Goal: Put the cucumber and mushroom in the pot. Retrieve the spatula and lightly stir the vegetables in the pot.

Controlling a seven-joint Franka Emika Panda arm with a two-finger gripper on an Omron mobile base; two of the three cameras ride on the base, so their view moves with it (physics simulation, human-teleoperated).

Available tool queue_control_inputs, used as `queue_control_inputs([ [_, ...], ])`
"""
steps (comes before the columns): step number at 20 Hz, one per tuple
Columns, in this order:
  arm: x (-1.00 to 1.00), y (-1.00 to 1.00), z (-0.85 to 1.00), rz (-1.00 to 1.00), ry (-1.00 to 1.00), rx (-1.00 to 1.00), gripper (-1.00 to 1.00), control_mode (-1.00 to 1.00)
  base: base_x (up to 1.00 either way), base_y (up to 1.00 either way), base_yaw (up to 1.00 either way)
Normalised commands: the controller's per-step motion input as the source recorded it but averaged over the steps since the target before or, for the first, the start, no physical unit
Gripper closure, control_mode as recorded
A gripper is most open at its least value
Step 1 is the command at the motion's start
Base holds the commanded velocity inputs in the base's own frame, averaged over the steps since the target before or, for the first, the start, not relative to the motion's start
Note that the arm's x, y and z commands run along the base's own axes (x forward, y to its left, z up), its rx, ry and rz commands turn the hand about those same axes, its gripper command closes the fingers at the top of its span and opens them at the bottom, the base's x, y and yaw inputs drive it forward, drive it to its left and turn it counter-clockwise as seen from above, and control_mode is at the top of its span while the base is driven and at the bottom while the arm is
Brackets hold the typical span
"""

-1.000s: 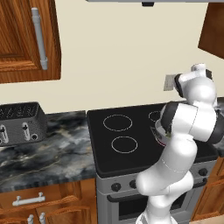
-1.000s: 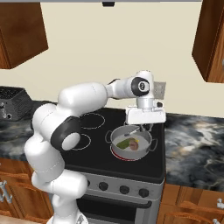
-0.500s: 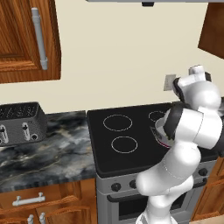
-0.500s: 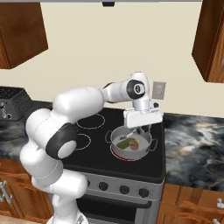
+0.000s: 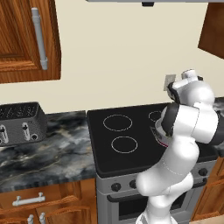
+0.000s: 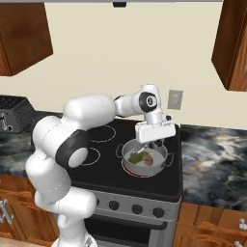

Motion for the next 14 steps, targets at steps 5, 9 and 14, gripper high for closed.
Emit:
queue_control_inputs([
  [5, 0.23, 0.00, -0.04, 0.00, 0.00, 0.00, 1.00, -1.00, 0.00, 0.00, 0.00],
  [9, 0.01, -0.11, -0.02, 0.00, 0.03, 0.00, 1.00, -1.00, 0.00, 0.00, 0.00],
  [14, 0.00, -0.34, 0.00, 0.01, 0.11, -0.01, 1.00, -1.00, 0.00, 0.00, 0.00],
])
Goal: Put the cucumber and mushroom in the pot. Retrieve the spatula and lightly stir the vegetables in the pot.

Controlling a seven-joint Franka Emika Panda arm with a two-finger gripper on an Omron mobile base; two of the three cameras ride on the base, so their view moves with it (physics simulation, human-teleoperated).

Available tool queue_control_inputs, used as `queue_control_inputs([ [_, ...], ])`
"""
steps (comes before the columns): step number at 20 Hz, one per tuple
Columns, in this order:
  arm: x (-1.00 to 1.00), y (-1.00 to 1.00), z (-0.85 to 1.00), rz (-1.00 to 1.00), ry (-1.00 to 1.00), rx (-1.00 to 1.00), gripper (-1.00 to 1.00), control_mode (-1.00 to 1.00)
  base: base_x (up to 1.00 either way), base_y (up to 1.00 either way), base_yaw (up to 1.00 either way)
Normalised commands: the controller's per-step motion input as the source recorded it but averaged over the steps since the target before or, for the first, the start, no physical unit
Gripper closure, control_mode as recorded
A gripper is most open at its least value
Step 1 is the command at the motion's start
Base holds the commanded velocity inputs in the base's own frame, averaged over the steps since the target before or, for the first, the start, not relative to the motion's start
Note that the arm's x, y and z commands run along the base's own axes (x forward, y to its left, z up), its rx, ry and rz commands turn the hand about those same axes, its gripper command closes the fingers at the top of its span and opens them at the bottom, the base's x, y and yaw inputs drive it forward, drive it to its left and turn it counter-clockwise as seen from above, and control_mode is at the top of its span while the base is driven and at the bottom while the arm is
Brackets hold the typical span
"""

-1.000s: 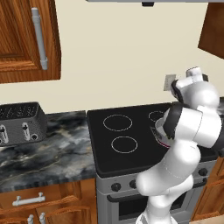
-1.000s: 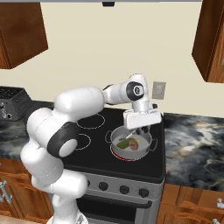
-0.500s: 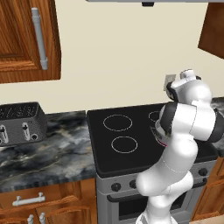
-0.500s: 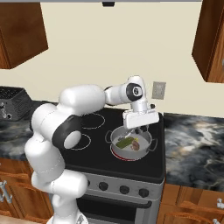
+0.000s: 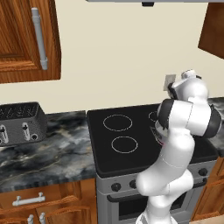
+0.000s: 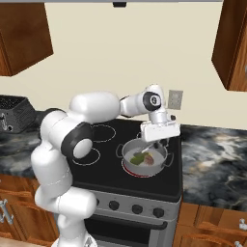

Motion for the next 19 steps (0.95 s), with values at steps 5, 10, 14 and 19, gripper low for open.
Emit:
queue_control_inputs([
  [5, 0.02, -0.51, 0.00, 0.02, 0.17, -0.02, 1.00, -1.00, 0.00, 0.00, 0.00],
  [10, 0.04, -0.58, 0.05, 0.04, 0.18, -0.01, 1.00, -1.00, 0.00, 0.00, 0.00],
  [14, 0.00, -0.23, 0.56, 0.11, 0.13, 0.00, 1.00, -1.00, 0.00, 0.00, 0.00],
  [19, -0.03, -0.12, 0.47, 0.13, 0.10, 0.00, 1.00, -1.00, 0.00, 0.00, 0.00],
])
